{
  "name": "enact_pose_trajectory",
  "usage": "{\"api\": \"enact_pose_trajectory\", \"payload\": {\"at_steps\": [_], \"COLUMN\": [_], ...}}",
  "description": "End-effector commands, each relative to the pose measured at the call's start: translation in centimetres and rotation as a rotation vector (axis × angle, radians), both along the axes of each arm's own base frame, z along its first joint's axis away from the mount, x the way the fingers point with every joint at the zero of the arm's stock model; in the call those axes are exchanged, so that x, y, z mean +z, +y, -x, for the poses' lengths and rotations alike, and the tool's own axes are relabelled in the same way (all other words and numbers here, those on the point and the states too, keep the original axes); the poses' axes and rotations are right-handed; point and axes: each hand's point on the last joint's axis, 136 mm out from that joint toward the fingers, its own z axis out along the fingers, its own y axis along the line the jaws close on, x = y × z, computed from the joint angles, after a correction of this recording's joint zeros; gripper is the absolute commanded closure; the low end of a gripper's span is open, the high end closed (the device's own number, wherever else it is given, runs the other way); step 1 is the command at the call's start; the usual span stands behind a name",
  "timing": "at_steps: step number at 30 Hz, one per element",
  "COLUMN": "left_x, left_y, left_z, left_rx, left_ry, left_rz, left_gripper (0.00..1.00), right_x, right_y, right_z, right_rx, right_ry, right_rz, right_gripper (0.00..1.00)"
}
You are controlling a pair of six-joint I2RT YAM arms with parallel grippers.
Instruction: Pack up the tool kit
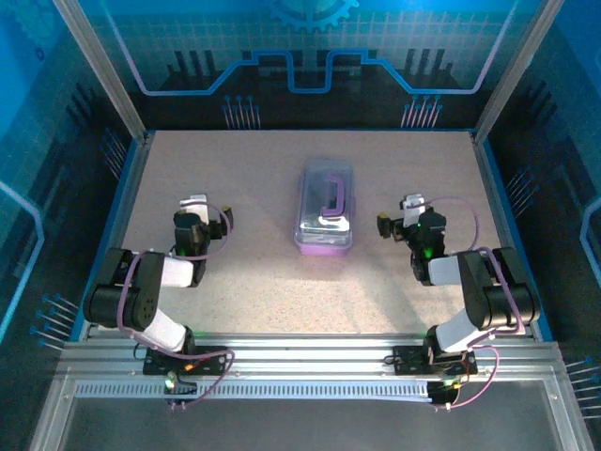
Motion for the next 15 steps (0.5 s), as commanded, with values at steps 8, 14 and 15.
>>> {"api": "enact_pose_trajectory", "payload": {"at_steps": [8,14,15], "left_x": [0.75,0.71,0.72], "left_y": [0.17,0.16,0.16], "left_z": [-0.42,-0.53,-0.56], "left_rx": [0.009,0.009,0.009], "left_ry": [-0.028,-0.023,-0.022], "left_rz": [0.018,0.021,0.022], "left_gripper": [0.01,0.01,0.00], "right_x": [0.77,0.76,0.74], "right_y": [-0.05,-0.03,-0.03], "right_z": [-0.44,-0.50,-0.48], "right_rx": [0.006,0.007,0.007], "right_ry": [-0.018,-0.016,-0.015], "right_rz": [-0.016,-0.014,-0.014], "right_gripper": [0.00,0.00,0.00]}}
